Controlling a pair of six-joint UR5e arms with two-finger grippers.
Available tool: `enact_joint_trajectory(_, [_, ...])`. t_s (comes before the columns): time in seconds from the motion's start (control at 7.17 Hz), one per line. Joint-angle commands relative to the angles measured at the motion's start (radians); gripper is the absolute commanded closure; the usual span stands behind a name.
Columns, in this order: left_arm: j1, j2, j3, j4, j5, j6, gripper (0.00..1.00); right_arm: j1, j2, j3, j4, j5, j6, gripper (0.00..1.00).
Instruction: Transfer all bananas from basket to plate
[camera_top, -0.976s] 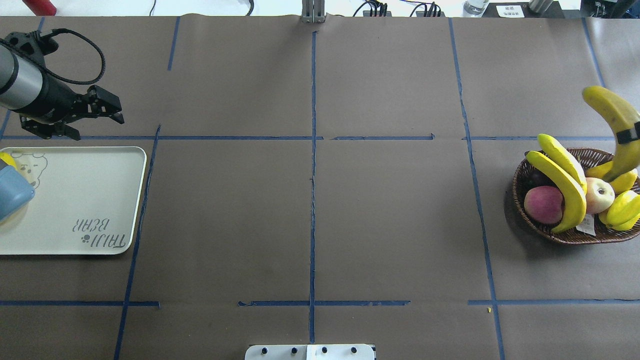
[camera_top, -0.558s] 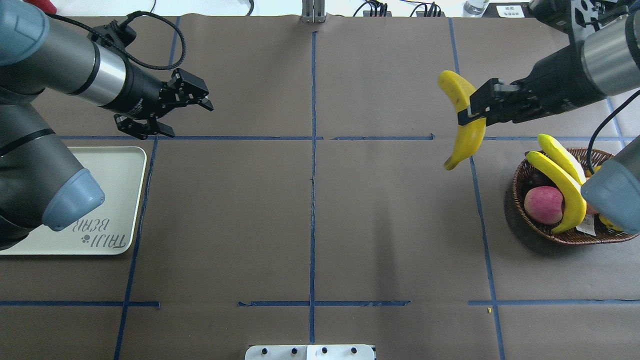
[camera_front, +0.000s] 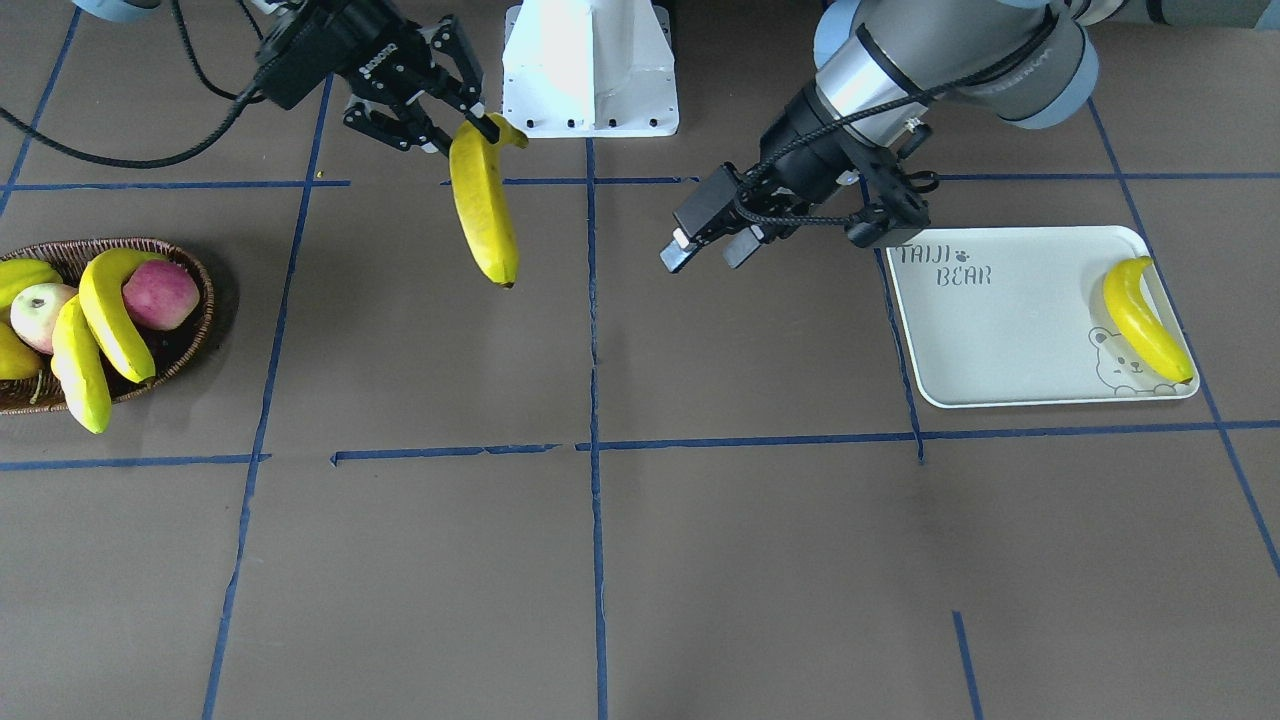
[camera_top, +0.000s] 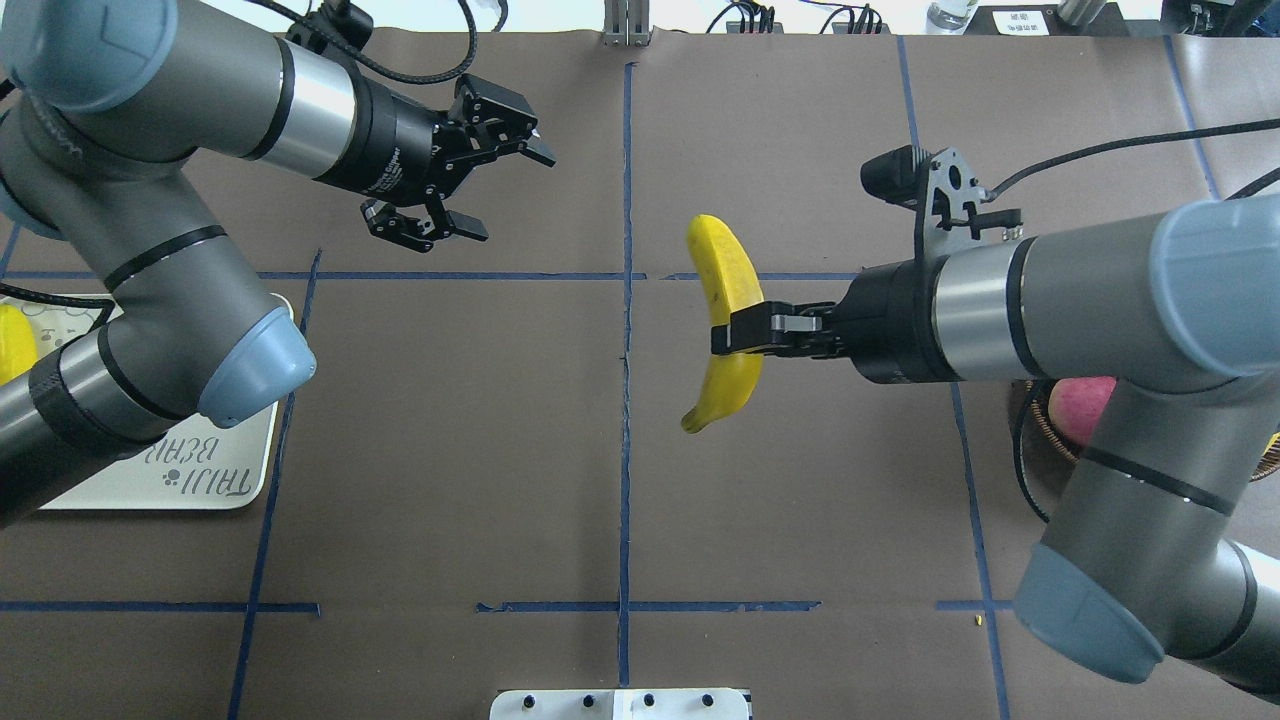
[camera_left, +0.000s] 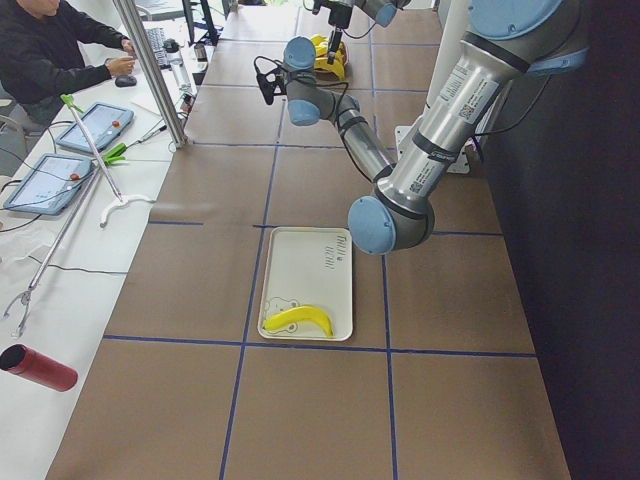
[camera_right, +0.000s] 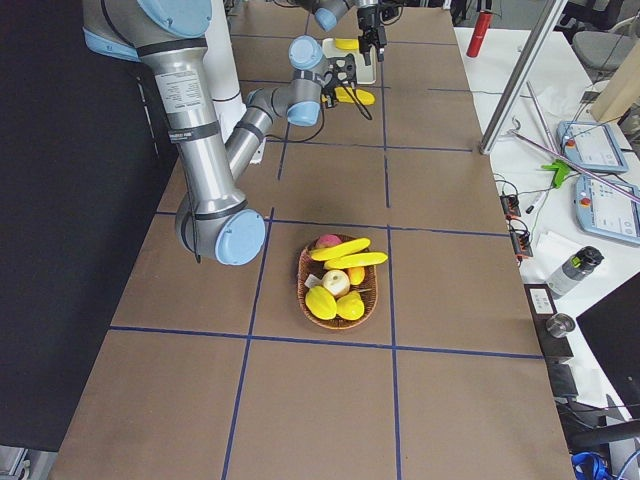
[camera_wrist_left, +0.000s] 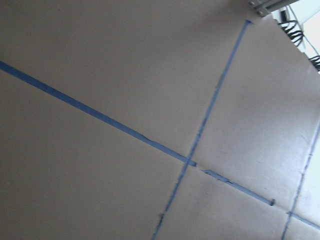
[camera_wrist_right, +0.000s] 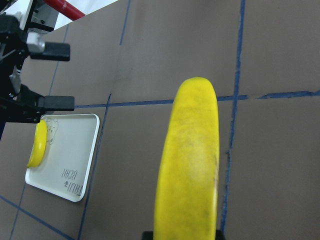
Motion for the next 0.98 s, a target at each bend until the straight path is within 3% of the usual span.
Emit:
enact_joint_trajectory(0.0, [0.069, -0.041, 0.002, -0.059, 0.004, -0.088, 0.01, -0.096, 0.051, -0.003, 0.014, -0.086, 0.013, 0.98])
enact_joint_trajectory(0.14, [0.099, -0.047, 0.006, -0.123, 0.028, -0.164, 0.01, -0.115, 0.060, -0.004, 0.014, -0.113, 0.011, 0.98])
enact_joint_trajectory(0.56, [0.192, -0.049, 0.003, -0.133, 0.103, -0.176, 0.02, -0.114, 0.059, -0.004, 0.050, -0.116, 0.013, 0.98])
enact_joint_trajectory(0.7, [0.200, -0.049, 0.002, -0.133, 0.103, -0.176, 0.07, -0.112, 0.059, -0.003, 0.050, -0.116, 0.013, 0.98])
enact_joint_trajectory(0.84, [0.199, -0.049, -0.009, -0.133, 0.103, -0.176, 0.71, -0.110, 0.057, -0.001, 0.050, -0.116, 0.013, 0.98])
